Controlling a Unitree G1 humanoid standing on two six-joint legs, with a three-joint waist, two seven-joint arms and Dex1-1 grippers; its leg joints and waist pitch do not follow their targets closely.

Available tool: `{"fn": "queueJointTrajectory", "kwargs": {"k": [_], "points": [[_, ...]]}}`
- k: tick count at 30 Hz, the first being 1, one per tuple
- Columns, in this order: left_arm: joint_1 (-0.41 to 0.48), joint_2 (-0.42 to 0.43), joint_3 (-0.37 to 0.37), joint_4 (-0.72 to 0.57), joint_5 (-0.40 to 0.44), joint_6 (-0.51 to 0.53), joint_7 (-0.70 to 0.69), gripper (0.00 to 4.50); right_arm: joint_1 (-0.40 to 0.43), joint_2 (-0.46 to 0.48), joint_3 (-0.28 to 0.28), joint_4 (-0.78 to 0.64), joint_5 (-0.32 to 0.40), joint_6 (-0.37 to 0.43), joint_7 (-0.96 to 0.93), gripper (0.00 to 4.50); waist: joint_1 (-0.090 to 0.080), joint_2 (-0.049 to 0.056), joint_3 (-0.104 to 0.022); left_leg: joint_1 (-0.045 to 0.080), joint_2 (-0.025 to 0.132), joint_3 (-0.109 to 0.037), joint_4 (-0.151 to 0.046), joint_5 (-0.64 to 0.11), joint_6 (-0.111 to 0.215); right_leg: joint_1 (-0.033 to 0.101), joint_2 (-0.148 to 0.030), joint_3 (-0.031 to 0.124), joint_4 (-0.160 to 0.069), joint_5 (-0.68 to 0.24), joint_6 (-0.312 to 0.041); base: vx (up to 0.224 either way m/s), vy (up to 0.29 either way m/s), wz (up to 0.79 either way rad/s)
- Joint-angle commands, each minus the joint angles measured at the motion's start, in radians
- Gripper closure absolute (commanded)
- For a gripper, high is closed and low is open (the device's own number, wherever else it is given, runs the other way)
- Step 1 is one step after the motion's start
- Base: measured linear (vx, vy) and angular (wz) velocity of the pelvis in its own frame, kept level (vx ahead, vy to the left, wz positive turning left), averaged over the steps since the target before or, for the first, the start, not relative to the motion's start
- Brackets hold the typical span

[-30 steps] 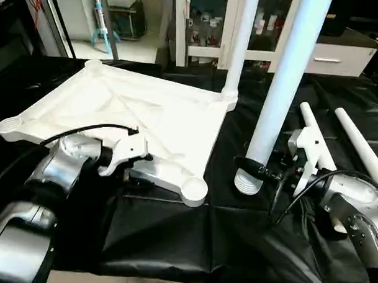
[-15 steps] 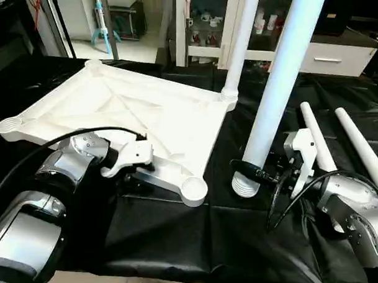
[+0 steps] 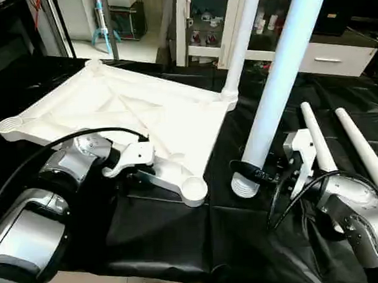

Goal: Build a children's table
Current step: Pick table leg

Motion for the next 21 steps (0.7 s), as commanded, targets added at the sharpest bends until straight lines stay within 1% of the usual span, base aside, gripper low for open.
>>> {"fn": "queueJointTrajectory", "kwargs": {"k": [1, 3, 4, 5, 7, 9, 10, 11, 12, 13, 14, 15, 16, 17, 18, 19, 20, 21], "points": [[0.014, -0.001, -0.003, -0.023, 0.019, 0.011, 0.0, 3.16, -0.005, -0.004, -0.008, -0.007, 0.002, -0.019, -0.002, 2.64, 0.002, 0.01, -0.064, 0.012, 0.095, -0.033, -0.093, -0.069, 0.005, 0.051, -0.117, 0.058, -0.058, 0.009, -0.298, 0.0, 0.0, 0.0], [0.021, -0.002, -0.007, -0.026, 0.028, 0.012, 0.007, 3.31, -0.005, -0.004, -0.009, -0.005, 0.002, -0.02, -0.002, 2.64, 0.002, 0.011, -0.064, 0.012, 0.095, -0.033, -0.093, -0.073, 0.004, 0.051, -0.117, 0.059, -0.059, 0.007, -0.298, 0.0, 0.0, 0.0], [0.028, -0.003, -0.007, -0.035, 0.031, 0.029, 0.015, 3.41, -0.006, -0.004, -0.009, -0.004, 0.002, -0.021, -0.003, 2.64, 0.002, 0.01, -0.063, 0.012, 0.095, -0.033, -0.094, -0.073, 0.004, 0.051, -0.115, 0.058, -0.059, 0.006, -0.297, 0.0, 0.0, 0.0], [0.033, -0.003, -0.006, -0.042, 0.031, 0.043, 0.017, 3.48, -0.006, -0.003, -0.01, -0.004, 0.002, -0.021, -0.003, 2.64, 0.002, 0.011, -0.063, 0.012, 0.095, -0.033, -0.094, -0.076, 0.002, 0.051, -0.116, 0.059, -0.059, 0.005, -0.298, 0.0, 0.0, 0.0], [0.062, -0.012, 0.012, -0.093, 0.015, 0.15, 0.035, 3.53, -0.008, 0.0, -0.013, -0.005, 0.006, -0.018, -0.008, 2.64, 0.0, 0.013, -0.063, 0.013, 0.098, -0.033, -0.095, -0.075, -0.003, 0.051, -0.117, 0.058, -0.056, 0.013, -0.304, 0.0, 0.0, 0.0], [0.09, -0.024, 0.035, -0.147, -0.013, 0.241, 0.045, 3.65, -0.007, 0.004, -0.013, -0.007, 0.007, -0.018, -0.012, 2.64, 0.0, 0.011, -0.062, 0.01, 0.095, -0.033, -0.094, -0.069, -0.001, 0.052, -0.115, 0.058, -0.056, 0.014, -0.307, 0.0, 0.0, 0.0], [0.11, -0.033, 0.048, -0.186, -0.029, 0.291, 0.053, 3.7, -0.006, 0.006, -0.012, -0.007, 0.006, -0.018, -0.013, 2.64, -0.002, 0.01, -0.061, 0.009, 0.096, -0.032, -0.094, -0.076, 0.001, 0.053, -0.118, 0.06, -0.058, -0.006, -0.312, 0.0, 0.0, 0.0], [0.129, -0.042, 0.06, -0.22, -0.041, 0.338, 0.069, 3.7, -0.005, 0.008, -0.011, -0.009, 0.006, -0.017, -0.015, 2.64, -0.002, 0.011, -0.061, 0.009, 0.094, -0.032, -0.094, -0.078, 0.003, 0.053, -0.117, 0.06, -0.061, -0.02, -0.31, 0.0, 0.0, 0.0], [0.164, -0.059, 0.073, -0.284, -0.057, 0.408, 0.091, 3.76, -0.002, 0.01, -0.011, -0.01, 0.006, -0.016, -0.019, 2.64, -0.004, 0.008, -0.06, 0.009, 0.096, -0.031, -0.094, -0.083, 0.001, 0.053, -0.119, 0.06, -0.061, -0.034, -0.311, 0.0, 0.0, 0.0], [0.175, -0.066, 0.079, -0.303, -0.06, 0.433, 0.106, 3.88, -0.002, 0.011, -0.011, -0.01, 0.006, -0.016, -0.02, 2.64, -0.004, 0.006, -0.058, 0.007, 0.095, -0.032, -0.094, -0.087, 0.009, 0.052, -0.117, 0.06, -0.067, -0.062, -0.307, 0.0, 0.0, 0.0], [0.181, -0.071, 0.083, -0.313, -0.062, 0.445, 0.115, 3.92, -0.001, 0.011, -0.011, -0.009, 0.006, -0.015, -0.021, 2.64, -0.004, 0.007, -0.06, 0.008, 0.095, -0.03, -0.093, -0.085, 0.011, 0.052, -0.116, 0.06, -0.066, -0.066, -0.304, 0.0, 0.0, 0.0], [0.194, -0.08, 0.088, -0.335, -0.067, 0.467, 0.129, 3.96, -0.001, 0.012, -0.012, -0.008, 0.007, -0.015, -0.023, 2.64, -0.003, 0.009, -0.059, 0.008, 0.094, -0.031, -0.092, -0.083, 0.016, 0.05, -0.116, 0.061, -0.068, -0.075, -0.302, 0.0, 0.0, 0.0], [0.234, -0.093, 0.096, -0.415, -0.081, 0.501, 0.14, 4.0, -0.004, 0.015, -0.014, -0.005, 0.006, -0.012, -0.028, 2.64, -0.004, 0.003, -0.059, 0.005, 0.097, -0.032, -0.094, -0.077, 0.021, 0.054, -0.118, 0.061, -0.068, -0.093, -0.29, 0.0, 0.0, 0.0], [0.254, -0.098, 0.097, -0.456, -0.094, 0.507, 0.134, 4.08, -0.008, 0.018, -0.017, -0.001, 0.006, -0.012, -0.035, 2.64, -0.005, 0.001, -0.058, 0.001, 0.095, -0.033, -0.095, -0.071, 0.026, 0.053, -0.115, 0.06, -0.069, -0.099, -0.285, 0.0, 0.0, 0.0], [0.281, -0.103, 0.097, -0.516, -0.106, 0.521, 0.127, 4.08, -0.014, 0.023, -0.021, 0.01, -0.002, -0.011, -0.052, 2.64, -0.006, 0.003, -0.058, 0.005, 0.094, -0.031, -0.095, -0.078, 0.028, 0.05, -0.115, 0.06, -0.074, -0.123, -0.279, 0.0, 0.0, 0.0], [0.296, -0.104, 0.096, -0.55, -0.109, 0.521, 0.127, 4.14, -0.02, 0.027, -0.024, 0.019, -0.01, -0.011, -0.068, 2.64, -0.007, 0.001, -0.057, 0.005, 0.095, -0.031, -0.096, -0.075, 0.031, 0.048, -0.114, 0.061, -0.075, -0.135, -0.273, 0.0, 0.0, 0.0], [0.319, -0.106, 0.091, -0.6, -0.12, 0.5, 0.118, 4.19, -0.028, 0.033, -0.028, 0.033, -0.018, -0.012, -0.088, 2.64, -0.007, 0.003, -0.059, 0.006, 0.095, -0.031, -0.096, -0.069, 0.032, 0.048, -0.114, 0.061, -0.074, -0.132, -0.272, 0.0, 0.0, 0.0], [0.326, -0.107, 0.089, -0.615, -0.123, 0.493, 0.115, 4.25, -0.03, 0.035, -0.029, 0.036, -0.02, -0.012, -0.093, 2.64, -0.009, 0.001, -0.058, 0.005, 0.094, -0.03, -0.097, -0.063, 0.035, 0.046, -0.112, 0.06, -0.076, -0.131, -0.27, 0.0, 0.0, 0.0]]}}
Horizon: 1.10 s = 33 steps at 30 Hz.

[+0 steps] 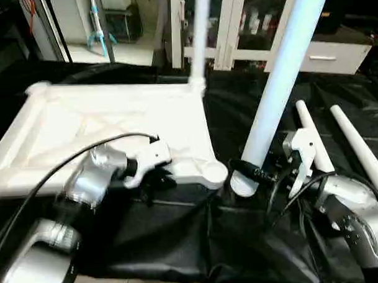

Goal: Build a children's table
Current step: Pick table leg, then insert table leg to table base

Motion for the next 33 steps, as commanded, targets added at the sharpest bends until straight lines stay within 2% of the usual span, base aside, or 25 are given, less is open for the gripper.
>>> {"fn": "queueJointTrajectory", "kwargs": {"k": [1, 2, 3, 4, 5, 6, 8, 10, 13, 20, 27, 33], "points": [[0.057, -0.021, -0.035, -0.085, -0.044, -0.035, -0.025, 4.31, -0.03, 0.014, -0.031, 0.029, -0.02, -0.01, -0.059, 2.64, 0.001, -0.011, -0.059, 0.007, 0.094, -0.031, -0.088, -0.044, 0.043, 0.043, -0.109, 0.058, -0.07, -0.103, -0.268, 0.0, 0.0, 0.0], [0.066, -0.022, -0.038, -0.105, -0.044, -0.029, -0.023, 4.36, -0.033, 0.018, -0.035, 0.035, -0.023, -0.01, -0.07, 2.64, 0.003, -0.008, -0.06, 0.006, 0.093, -0.031, -0.087, -0.029, 0.047, 0.043, -0.11, 0.058, -0.067, -0.084, -0.27, 0.0, 0.0, 0.0], [0.082, -0.028, -0.048, -0.137, -0.031, -0.018, -0.006, 4.46, -0.046, 0.036, -0.048, 0.053, -0.025, -0.005, -0.104, 2.64, 0.004, -0.01, -0.062, 0.005, 0.092, -0.03, -0.086, -0.001, 0.055, 0.043, -0.106, 0.056, -0.06, -0.042, -0.272, 0.0, 0.0, 0.0], [0.093, -0.034, -0.056, -0.162, -0.019, 0.002, 0.011, 4.46, -0.055, 0.051, -0.059, 0.063, -0.018, 0.006, -0.128, 2.64, 0.002, -0.024, -0.061, 0.005, 0.09, -0.026, -0.085, 0.008, 0.068, 0.04, -0.104, 0.055, -0.059, -0.029, -0.275, 0.0, 0.0, 0.0], [0.104, -0.048, -0.066, -0.184, -0.008, 0.03, 0.033, 4.46, -0.069, 0.076, -0.079, 0.073, 0.004, 0.035, -0.162, 2.64, 0.003, -0.02, -0.062, 0.006, 0.09, -0.026, -0.085, 0.011, 0.07, 0.041, -0.106, 0.056, -0.057, -0.029, -0.276, 0.0, 0.0, 0.0], [0.105, -0.061, -0.068, -0.188, -0.004, 0.048, 0.047, 4.46, -0.075, 0.088, -0.086, 0.075, 0.023, 0.058, -0.172, 2.64, 0.004, -0.023, -0.059, 0.007, 0.089, -0.024, -0.085, 0.006, 0.075, 0.038, -0.106, 0.056, -0.064, -0.052, -0.271, 0.0, 0.0, 0.0], [0.107, -0.07, -0.069, -0.192, 0.0, 0.06, 0.06, 4.46, -0.077, 0.094, -0.087, 0.074, 0.036, 0.067, -0.17, 2.64, 0.006, -0.02, -0.057, 0.009, 0.089, -0.023, -0.085, -0.006, 0.072, 0.036, -0.103, 0.055, -0.065, -0.079, -0.263, 0.0, 0.0, 0.0], [0.112, -0.082, -0.072, -0.204, 0.012, 0.082, 0.088, 4.46, -0.081, 0.099, -0.082, 0.074, 0.055, 0.084, -0.161, 2.64, 0.005, -0.023, -0.056, 0.005, 0.089, -0.024, -0.088, -0.027, 0.064, 0.04, -0.106, 0.055, -0.068, -0.111, -0.247, 0.0, 0.0, 0.0], [0.115, -0.092, -0.088, -0.208, 0.063, 0.104, 0.151, 4.46, -0.099, 0.108, -0.079, 0.08, 0.088, 0.119, -0.145, 2.64, 0.001, -0.026, -0.055, 0.006, 0.088, -0.024, -0.088, -0.045, 0.056, 0.037, -0.106, 0.056, -0.074, -0.145, -0.229, 0.0, 0.0, 0.0], [0.099, -0.123, -0.085, -0.214, 0.087, 0.196, 0.218, 4.46, -0.122, 0.103, -0.095, 0.088, 0.133, 0.173, -0.126, 2.64, 0.001, -0.027, -0.054, 0.003, 0.087, -0.025, -0.089, -0.047, 0.048, 0.037, -0.105, 0.055, -0.078, -0.175, -0.214, 0.0, 0.0, 0.0], [0.123, -0.094, -0.11, -0.229, 0.077, 0.065, 0.18, 4.46, -0.141, 0.097, -0.063, 0.148, 0.103, 0.129, -0.079, 2.64, 0.001, -0.034, -0.057, 0.0, 0.085, -0.025, -0.088, -0.038, 0.058, 0.038, -0.106, 0.054, -0.077, -0.164, -0.209, 0.0, 0.0, 0.0], [0.14, -0.053, -0.113, -0.252, 0.059, 0.023, 0.135, 4.46, -0.161, 0.063, -0.04, 0.202, 0.109, 0.131, 0.0, 2.64, -0.001, -0.039, -0.058, 0.001, 0.085, -0.022, -0.086, -0.012, 0.074, 0.037, -0.103, 0.053, -0.073, -0.14, -0.219, 0.0, 0.0, 0.0]]}}
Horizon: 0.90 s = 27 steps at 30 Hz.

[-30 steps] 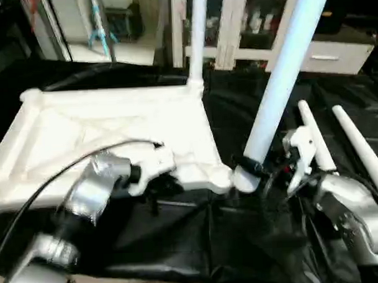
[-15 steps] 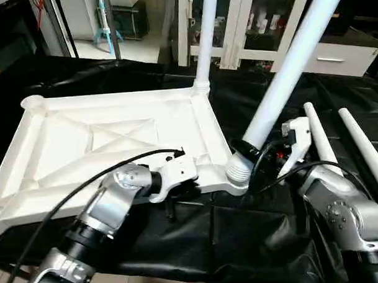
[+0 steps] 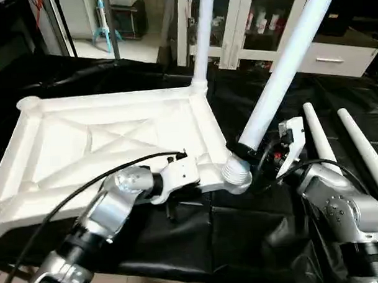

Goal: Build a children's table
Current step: Insert table leg to table base

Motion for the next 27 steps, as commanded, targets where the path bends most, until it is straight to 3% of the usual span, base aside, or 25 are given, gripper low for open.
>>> {"fn": "queueJointTrajectory", "kwargs": {"k": [1, 6, 14, 27], "points": [[0.019, 0.01, -0.03, 0.01, -0.016, -0.041, -0.036, 4.46, -0.024, -0.024, 0.014, 0.012, -0.011, -0.011, 0.04, 2.64, -0.008, -0.02, -0.059, 0.003, 0.085, -0.03, -0.081, -0.022, 0.067, 0.043, -0.098, 0.054, -0.072, -0.139, -0.221, 0.0, 0.0, 0.0], [0.017, 0.037, -0.04, 0.035, -0.01, -0.086, -0.054, 4.46, -0.044, -0.056, 0.041, 0.043, -0.044, -0.022, 0.085, 2.64, -0.01, -0.02, -0.059, 0.006, 0.086, -0.029, -0.082, -0.031, 0.059, 0.041, -0.096, 0.054, -0.072, -0.132, -0.226, 0.0, 0.0, 0.0], [0.008, 0.052, -0.046, 0.049, -0.014, -0.106, -0.074, 4.5, -0.051, -0.089, 0.066, 0.037, -0.052, -0.02, 0.143, 2.64, -0.011, -0.031, -0.059, 0.004, 0.087, -0.028, -0.08, -0.024, 0.063, 0.043, -0.098, 0.055, -0.07, -0.13, -0.229, 0.0, 0.0, 0.0], [-0.006, 0.058, -0.048, 0.074, -0.013, -0.126, -0.082, 4.5, -0.048, -0.091, 0.113, 0.068, -0.103, -0.052, 0.171, 2.64, -0.011, -0.033, -0.058, 0.007, 0.088, -0.028, -0.081, -0.05, 0.049, 0.04, -0.099, 0.055, -0.074, -0.166, -0.225, 0.0, 0.0, 0.0]]}}
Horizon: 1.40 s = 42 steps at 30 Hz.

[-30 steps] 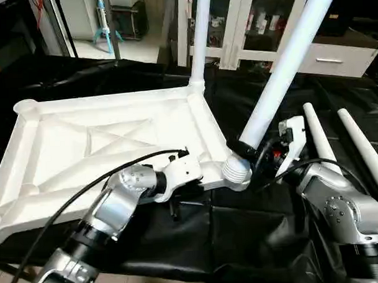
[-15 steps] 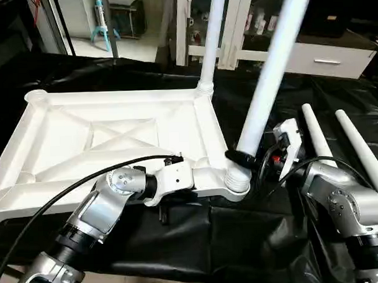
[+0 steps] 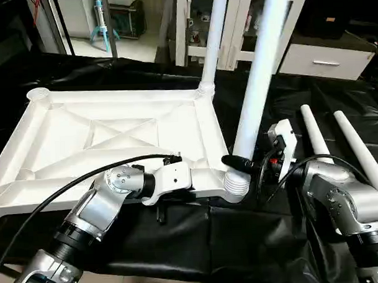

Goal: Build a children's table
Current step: Insert table leg to table base

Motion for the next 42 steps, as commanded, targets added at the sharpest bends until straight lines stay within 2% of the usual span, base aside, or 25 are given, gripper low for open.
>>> {"fn": "queueJointTrajectory", "kwargs": {"k": [1, 6, 18, 24, 25, 27, 35, 39, 40, 42], "points": [[0.011, 0.002, -0.036, 0.028, 0.008, -0.021, -0.018, 4.5, -0.006, -0.011, 0.014, 0.007, -0.016, -0.009, 0.012, 2.64, -0.008, -0.013, -0.055, 0.006, 0.087, -0.029, -0.082, -0.058, 0.045, 0.042, -0.098, 0.055, -0.076, -0.171, -0.222, 0.0, 0.0, 0.0], [0.004, 0.007, -0.037, 0.04, 0.007, -0.028, -0.024, 4.5, -0.02, 0.0, 0.036, 0.059, -0.067, -0.074, 0.002, 2.64, -0.009, -0.014, -0.055, 0.008, 0.087, -0.029, -0.082, -0.067, 0.038, 0.039, -0.099, 0.056, -0.077, -0.178, -0.219, 0.0, 0.0, 0.0], [-0.005, 0.01, -0.041, 0.055, 0.011, -0.035, -0.025, 4.5, -0.008, 0.027, 0.063, 0.108, -0.08, -0.101, 0.024, 2.64, -0.014, -0.014, -0.055, 0.008, 0.09, -0.033, -0.087, -0.116, 0.015, 0.039, -0.099, 0.055, -0.082, -0.211, -0.213, 0.0, 0.0, 0.0], [-0.006, 0.01, -0.042, 0.059, 0.012, -0.033, -0.023, 4.5, 0.005, 0.079, -0.012, 0.179, -0.062, -0.139, -0.06, 2.64, -0.022, -0.012, -0.053, 0.01, 0.092, -0.035, -0.093, -0.171, -0.005, 0.036, -0.1, 0.056, -0.089, -0.263, -0.208, 0.0, 0.0, 0.0], [-0.006, 0.009, -0.041, 0.06, 0.012, -0.033, -0.022, 4.5, 0.01, 0.086, -0.028, 0.186, -0.054, -0.141, -0.073, 2.64, -0.024, -0.013, -0.052, 0.012, 0.093, -0.037, -0.094, -0.201, -0.015, 0.034, -0.101, 0.056, -0.094, -0.302, -0.198, 0.0, 0.0, 0.0], [-0.007, 0.01, -0.04, 0.063, 0.011, -0.034, -0.021, 4.5, 0.025, 0.094, -0.041, 0.189, -0.042, -0.146, -0.075, 2.64, -0.026, -0.012, -0.052, 0.013, 0.093, -0.038, -0.095, -0.215, -0.02, 0.032, -0.1, 0.056, -0.096, -0.318, -0.192, 0.0, 0.0, 0.0], [-0.014, 0.003, -0.03, 0.078, 0.007, -0.031, -0.009, 4.5, 0.119, 0.149, -0.086, 0.172, 0.002, -0.186, -0.083, 2.64, -0.025, -0.006, -0.052, 0.01, 0.096, -0.038, -0.101, -0.21, -0.019, 0.034, -0.101, 0.055, -0.093, -0.266, -0.2, 0.0, 0.0, 0.0], [-0.023, -0.005, -0.019, 0.095, 0.006, -0.03, 0.01, 4.5, 0.164, 0.189, -0.117, 0.161, 0.029, -0.235, -0.097, 2.65, -0.027, -0.008, -0.048, 0.011, 0.095, -0.041, -0.105, -0.269, -0.027, 0.03, -0.104, 0.055, -0.105, -0.359, -0.179, 0.0, 0.0, 0.0], [-0.025, -0.006, -0.017, 0.099, 0.006, -0.031, 0.014, 4.5, 0.18, 0.199, -0.125, 0.152, 0.032, -0.252, -0.099, 2.65, -0.026, -0.005, -0.048, 0.015, 0.096, -0.041, -0.103, -0.284, -0.028, 0.024, -0.106, 0.057, -0.109, -0.391, -0.17, 0.0, 0.0, 0.0], [-0.027, -0.007, -0.016, 0.102, 0.006, -0.031, 0.016, 4.5, 0.194, 0.206, -0.128, 0.144, 0.032, -0.267, -0.101, 2.65, -0.025, -0.005, -0.048, 0.016, 0.097, -0.041, -0.105, -0.283, -0.029, 0.023, -0.104, 0.058, -0.109, -0.382, -0.169, 0.0, 0.0, 0.0]]}}
